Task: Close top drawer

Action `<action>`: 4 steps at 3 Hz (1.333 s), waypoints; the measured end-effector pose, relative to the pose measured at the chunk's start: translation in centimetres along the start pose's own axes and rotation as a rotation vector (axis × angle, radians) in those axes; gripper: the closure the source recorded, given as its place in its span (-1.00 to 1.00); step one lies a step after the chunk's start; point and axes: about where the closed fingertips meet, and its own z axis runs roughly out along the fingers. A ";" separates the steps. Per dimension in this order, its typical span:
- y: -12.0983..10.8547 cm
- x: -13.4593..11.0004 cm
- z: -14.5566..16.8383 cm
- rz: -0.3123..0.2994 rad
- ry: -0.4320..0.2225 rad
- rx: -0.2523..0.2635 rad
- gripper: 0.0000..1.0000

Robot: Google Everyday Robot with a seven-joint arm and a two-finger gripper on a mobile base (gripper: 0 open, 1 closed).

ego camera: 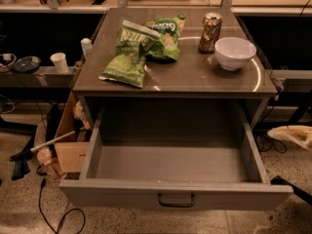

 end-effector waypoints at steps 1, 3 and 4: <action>1.3 -0.7 1.7 0.009 0.005 -0.017 -1.00; 2.7 -2.6 5.0 -0.035 0.020 -0.116 -1.00; 2.9 -2.4 5.1 -0.012 0.031 -0.090 -1.00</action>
Offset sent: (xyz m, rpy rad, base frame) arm -0.0239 0.0656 -0.0401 -0.0075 0.1091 0.1339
